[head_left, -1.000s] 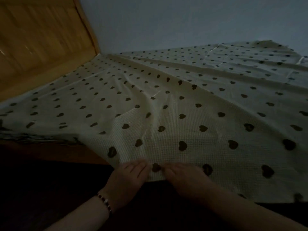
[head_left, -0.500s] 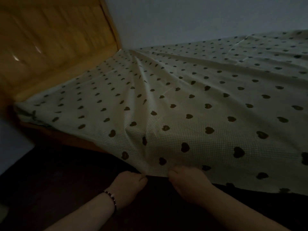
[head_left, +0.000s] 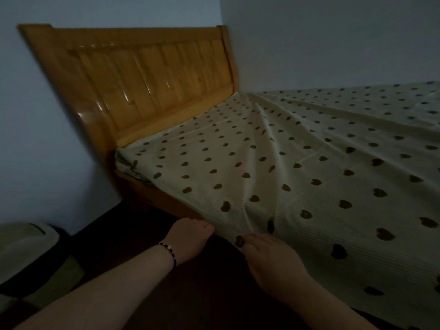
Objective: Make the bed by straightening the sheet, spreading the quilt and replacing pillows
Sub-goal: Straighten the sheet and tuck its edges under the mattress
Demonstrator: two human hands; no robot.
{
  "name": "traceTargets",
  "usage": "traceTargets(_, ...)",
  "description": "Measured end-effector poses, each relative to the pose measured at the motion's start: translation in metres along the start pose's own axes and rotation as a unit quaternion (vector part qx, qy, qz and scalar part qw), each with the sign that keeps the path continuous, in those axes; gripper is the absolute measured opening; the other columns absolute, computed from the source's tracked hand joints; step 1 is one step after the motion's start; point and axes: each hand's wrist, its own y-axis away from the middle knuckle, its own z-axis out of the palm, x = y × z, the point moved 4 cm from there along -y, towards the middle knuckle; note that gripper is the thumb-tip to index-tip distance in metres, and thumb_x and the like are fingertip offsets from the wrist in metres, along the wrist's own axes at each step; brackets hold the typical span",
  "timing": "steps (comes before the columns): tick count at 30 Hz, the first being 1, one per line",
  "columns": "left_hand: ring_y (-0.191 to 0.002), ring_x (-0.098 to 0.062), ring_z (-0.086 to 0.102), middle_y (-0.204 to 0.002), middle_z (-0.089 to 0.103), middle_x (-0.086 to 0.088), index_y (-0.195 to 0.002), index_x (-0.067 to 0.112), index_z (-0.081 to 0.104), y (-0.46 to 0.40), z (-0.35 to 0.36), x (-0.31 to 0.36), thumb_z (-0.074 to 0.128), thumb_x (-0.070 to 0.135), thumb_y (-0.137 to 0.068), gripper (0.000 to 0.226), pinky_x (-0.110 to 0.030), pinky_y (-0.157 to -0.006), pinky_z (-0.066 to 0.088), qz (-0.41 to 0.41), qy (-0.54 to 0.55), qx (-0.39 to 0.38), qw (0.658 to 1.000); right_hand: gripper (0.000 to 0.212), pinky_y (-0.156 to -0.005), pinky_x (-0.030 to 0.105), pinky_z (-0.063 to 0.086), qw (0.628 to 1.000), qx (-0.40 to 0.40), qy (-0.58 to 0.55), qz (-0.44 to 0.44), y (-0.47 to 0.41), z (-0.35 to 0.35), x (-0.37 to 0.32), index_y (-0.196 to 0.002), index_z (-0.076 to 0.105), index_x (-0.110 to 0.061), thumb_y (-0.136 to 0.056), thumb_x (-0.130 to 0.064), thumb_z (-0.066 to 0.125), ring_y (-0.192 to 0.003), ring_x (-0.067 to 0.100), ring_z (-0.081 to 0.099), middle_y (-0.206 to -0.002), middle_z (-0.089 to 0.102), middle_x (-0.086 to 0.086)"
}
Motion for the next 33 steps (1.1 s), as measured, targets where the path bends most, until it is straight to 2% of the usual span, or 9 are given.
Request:
traceTargets(5,-0.054,-0.015,0.061,-0.076,0.064,0.008,-0.088,0.026,0.064,-0.015,0.055,-0.058,0.061,0.024,-0.076,0.012,-0.024,-0.042,0.043,0.039,0.022,0.062,0.997,0.044,-0.101,0.032,0.037,0.997,0.017,0.071,0.012,-0.075,0.053,-0.033,-0.115,0.071,-0.026,-0.072,-0.036,0.079,-0.119,0.015,0.063,-0.129,0.066,-0.002)
traceTargets(10,-0.066,-0.017,0.066,-0.102,0.067,0.005,-0.117,0.022,0.061,-0.019,0.094,-0.106,0.064,0.022,-0.075,0.042,-0.026,-0.042,0.049,0.118,0.069,0.147,0.98,0.055,-0.11,0.034,0.024,0.994,-0.03,0.1,0.036,-0.134,0.095,-0.054,-0.136,0.057,-0.019,-0.083,-0.032,0.062,-0.134,0.018,0.05,-0.145,0.054,0.002)
traceTargets(13,-0.101,-0.025,0.067,-0.123,0.065,-0.005,-0.125,0.014,0.054,-0.022,0.1,-0.132,0.046,0.022,-0.083,0.043,-0.035,-0.068,0.059,0.181,0.06,0.232,0.954,0.055,-0.115,0.037,0.02,0.989,-0.061,0.125,0.056,-0.16,0.111,-0.06,-0.142,0.051,-0.016,-0.089,-0.03,0.05,-0.139,0.023,0.044,-0.148,0.05,0.005)
traceTargets(15,-0.128,-0.026,0.051,-0.142,0.052,-0.008,-0.131,0.01,0.055,-0.03,0.107,-0.151,0.041,0.02,-0.086,0.048,-0.048,-0.094,0.049,0.215,0.056,0.247,0.943,0.057,-0.118,0.04,0.017,0.982,-0.071,0.148,0.09,-0.175,0.119,-0.062,-0.144,0.048,-0.013,-0.09,-0.031,0.042,-0.143,0.025,0.038,-0.15,0.047,0.007)
traceTargets(17,-0.142,-0.025,0.031,-0.154,0.035,-0.008,-0.135,0.01,0.053,-0.041,0.113,-0.166,0.04,0.022,-0.089,0.05,-0.063,-0.107,0.031,0.229,0.046,0.244,0.941,0.059,-0.122,0.043,0.011,0.975,-0.076,0.163,0.128,-0.183,0.124,-0.061,-0.148,0.041,-0.011,-0.093,-0.032,0.036,-0.149,0.027,0.025,-0.157,0.036,0.01)
traceTargets(20,-0.145,-0.032,0.024,-0.158,0.026,-0.009,-0.132,0.014,0.058,-0.063,0.116,-0.18,0.042,0.031,-0.092,0.046,-0.073,-0.106,0.015,0.215,0.025,0.242,0.946,0.06,-0.124,0.048,0.007,0.962,-0.076,0.192,0.18,-0.191,0.127,-0.054,-0.152,0.031,-0.007,-0.1,-0.036,0.037,-0.152,0.027,0.014,-0.162,0.023,0.013)
traceTargets(27,-0.144,-0.034,0.025,-0.159,0.023,-0.006,-0.135,0.02,0.054,-0.119,0.11,-0.192,0.042,0.06,-0.088,0.063,-0.075,-0.105,0.007,0.191,0.046,0.155,0.968,0.071,-0.118,0.052,-0.016,0.92,-0.163,0.225,0.277,-0.197,0.114,-0.014,-0.156,0.022,-0.014,-0.101,-0.059,0.018,-0.153,0.02,-0.002,-0.165,0.015,0.005)
traceTargets(30,-0.137,-0.034,0.04,-0.152,0.037,-0.008,-0.12,0.016,0.065,-0.125,0.103,-0.195,0.073,0.041,-0.082,0.046,-0.074,-0.103,0.022,0.226,0.07,0.186,0.954,0.076,-0.119,0.055,-0.013,0.918,-0.169,0.24,0.268,-0.201,0.108,-0.008,-0.155,0.025,-0.013,-0.098,-0.062,0.017,-0.153,0.021,0.007,-0.164,0.02,0.006)
traceTargets(33,-0.127,-0.026,0.053,-0.139,0.054,-0.009,-0.106,0.012,0.071,-0.112,0.092,-0.202,0.054,0.026,-0.091,0.026,-0.067,-0.107,0.025,0.262,0.114,0.263,0.921,0.076,-0.119,0.062,-0.001,0.921,-0.148,0.258,0.252,-0.21,0.109,-0.007,-0.152,0.034,-0.011,-0.096,-0.064,0.03,-0.151,0.027,0.017,-0.159,0.033,0.011)
